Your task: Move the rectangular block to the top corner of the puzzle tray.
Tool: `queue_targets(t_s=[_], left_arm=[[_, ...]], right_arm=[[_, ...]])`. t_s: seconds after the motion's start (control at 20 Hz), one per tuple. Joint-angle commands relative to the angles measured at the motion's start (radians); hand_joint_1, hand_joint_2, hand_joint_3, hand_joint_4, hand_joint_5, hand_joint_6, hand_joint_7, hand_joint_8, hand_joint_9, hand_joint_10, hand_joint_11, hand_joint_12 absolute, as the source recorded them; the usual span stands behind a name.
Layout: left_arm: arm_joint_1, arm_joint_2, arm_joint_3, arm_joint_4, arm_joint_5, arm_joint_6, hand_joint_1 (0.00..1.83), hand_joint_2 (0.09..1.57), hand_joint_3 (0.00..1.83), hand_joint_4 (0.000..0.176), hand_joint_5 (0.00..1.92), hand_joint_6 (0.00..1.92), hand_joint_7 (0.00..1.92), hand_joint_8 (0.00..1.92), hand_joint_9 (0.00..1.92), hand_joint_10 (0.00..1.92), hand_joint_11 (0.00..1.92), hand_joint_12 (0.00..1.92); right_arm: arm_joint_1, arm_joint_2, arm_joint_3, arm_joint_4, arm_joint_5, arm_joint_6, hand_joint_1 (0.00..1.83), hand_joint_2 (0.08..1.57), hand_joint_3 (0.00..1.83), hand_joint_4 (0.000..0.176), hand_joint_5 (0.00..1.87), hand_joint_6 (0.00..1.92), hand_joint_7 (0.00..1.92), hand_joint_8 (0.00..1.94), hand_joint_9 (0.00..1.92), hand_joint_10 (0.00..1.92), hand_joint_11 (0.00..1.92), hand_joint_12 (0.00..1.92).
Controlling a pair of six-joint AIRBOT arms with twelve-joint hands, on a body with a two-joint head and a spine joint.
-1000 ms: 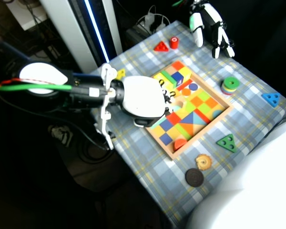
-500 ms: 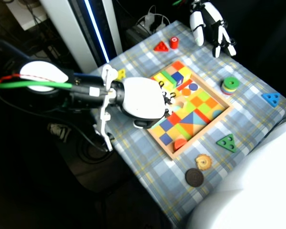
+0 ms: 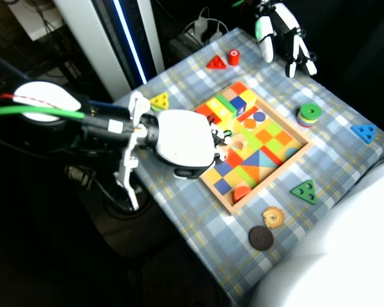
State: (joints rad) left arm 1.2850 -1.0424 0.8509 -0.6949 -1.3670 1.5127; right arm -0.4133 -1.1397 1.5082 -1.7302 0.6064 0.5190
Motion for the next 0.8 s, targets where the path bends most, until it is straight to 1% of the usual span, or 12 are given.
queue_targets(t_s=[0.0, 0.05, 0.1, 0.15, 0.2, 0.3, 0.35, 0.45, 0.55, 0.65, 0.7, 0.75], left_arm=[[-0.011, 0.005, 0.003, 0.036, -0.107, -0.004, 0.76, 1.37, 0.00, 0.051, 0.57, 0.00, 0.15, 0.00, 0.07, 0.00, 0.00, 0.00], [-0.011, 0.005, 0.003, 0.036, -0.104, -0.004, 0.75, 1.37, 0.00, 0.063, 0.57, 0.00, 0.14, 0.00, 0.07, 0.00, 0.00, 0.00], [-0.011, 0.004, 0.003, 0.036, -0.103, -0.004, 0.78, 1.36, 0.00, 0.052, 0.58, 0.01, 0.16, 0.00, 0.08, 0.01, 0.00, 0.00], [-0.011, 0.004, 0.003, 0.036, -0.102, -0.004, 0.78, 1.36, 0.00, 0.052, 0.58, 0.01, 0.16, 0.00, 0.08, 0.01, 0.00, 0.00], [-0.011, 0.003, 0.003, 0.036, -0.101, -0.004, 0.73, 1.36, 0.00, 0.057, 0.58, 0.00, 0.16, 0.00, 0.09, 0.01, 0.00, 0.00], [-0.011, 0.003, 0.003, 0.036, -0.100, -0.004, 0.75, 1.36, 0.00, 0.051, 0.58, 0.00, 0.16, 0.00, 0.09, 0.01, 0.00, 0.00], [-0.011, 0.003, 0.003, 0.036, -0.099, -0.004, 0.73, 1.36, 0.00, 0.074, 0.57, 0.00, 0.15, 0.00, 0.09, 0.00, 0.00, 0.00], [-0.011, 0.003, 0.003, 0.036, -0.099, -0.004, 0.70, 1.37, 0.00, 0.058, 0.57, 0.00, 0.16, 0.00, 0.10, 0.01, 0.00, 0.00], [-0.011, 0.003, 0.003, 0.036, -0.097, -0.004, 0.70, 1.37, 0.00, 0.064, 0.57, 0.00, 0.16, 0.00, 0.09, 0.00, 0.00, 0.00], [-0.011, 0.003, 0.003, 0.036, -0.096, -0.004, 0.71, 1.37, 0.00, 0.064, 0.57, 0.00, 0.16, 0.00, 0.09, 0.00, 0.00, 0.00], [-0.011, 0.003, 0.003, 0.036, -0.096, -0.004, 0.73, 1.37, 0.00, 0.051, 0.58, 0.00, 0.16, 0.00, 0.09, 0.00, 0.00, 0.00], [-0.011, 0.002, 0.003, 0.036, -0.097, -0.004, 0.71, 1.37, 0.00, 0.050, 0.58, 0.00, 0.16, 0.00, 0.09, 0.00, 0.00, 0.00]], right_arm=[[0.015, 0.008, 0.008, 0.002, -0.034, -0.010, 1.54, 1.22, 0.01, 0.000, 0.43, 0.00, 1.17, 1.94, 1.39, 1.92, 1.42, 1.92], [0.015, 0.010, 0.008, -0.007, -0.041, -0.010, 1.52, 1.23, 0.01, 0.004, 0.43, 0.00, 1.14, 1.94, 1.36, 1.92, 1.42, 1.92], [0.015, 0.012, 0.009, -0.011, -0.046, -0.010, 1.52, 1.23, 0.01, 0.000, 0.43, 0.00, 1.14, 1.94, 1.36, 1.92, 1.42, 1.92], [0.015, 0.014, 0.013, -0.011, -0.051, -0.009, 1.52, 1.23, 0.01, 0.000, 0.43, 0.00, 1.14, 1.94, 1.36, 1.92, 1.42, 1.92], [0.015, 0.015, 0.021, -0.011, -0.053, -0.003, 1.49, 1.24, 0.01, 0.020, 0.42, 0.00, 1.15, 1.94, 1.36, 1.92, 1.43, 1.92], [0.015, 0.016, 0.035, -0.011, -0.055, 0.011, 1.50, 1.24, 0.01, 0.020, 0.41, 0.00, 1.16, 1.94, 1.36, 1.92, 1.44, 1.92], [0.015, 0.017, 0.039, -0.011, -0.056, 0.014, 1.50, 1.25, 0.01, 0.015, 0.40, 0.00, 1.19, 1.94, 1.41, 1.92, 1.49, 1.92], [0.015, 0.020, 0.039, -0.014, -0.060, 0.014, 1.50, 1.24, 0.00, 0.022, 0.41, 0.00, 1.20, 1.94, 1.41, 1.92, 1.48, 1.92], [0.015, 0.024, 0.039, -0.024, -0.067, 0.014, 1.49, 1.25, 0.01, 0.032, 0.41, 0.00, 1.23, 1.94, 1.43, 1.92, 1.50, 1.92], [0.016, 0.032, 0.039, -0.025, -0.075, 0.014, 1.54, 1.22, 0.00, 0.016, 0.43, 0.00, 1.27, 1.94, 1.46, 1.92, 1.52, 1.92], [0.021, 0.032, 0.037, -0.022, -0.075, 0.014, 1.54, 1.22, 0.00, 0.035, 0.43, 0.00, 1.26, 1.94, 1.46, 1.92, 1.52, 1.92], [0.027, 0.032, 0.034, -0.023, -0.075, 0.014, 1.54, 1.22, 0.00, 0.038, 0.43, 0.00, 1.26, 1.94, 1.46, 1.92, 1.52, 1.92]])
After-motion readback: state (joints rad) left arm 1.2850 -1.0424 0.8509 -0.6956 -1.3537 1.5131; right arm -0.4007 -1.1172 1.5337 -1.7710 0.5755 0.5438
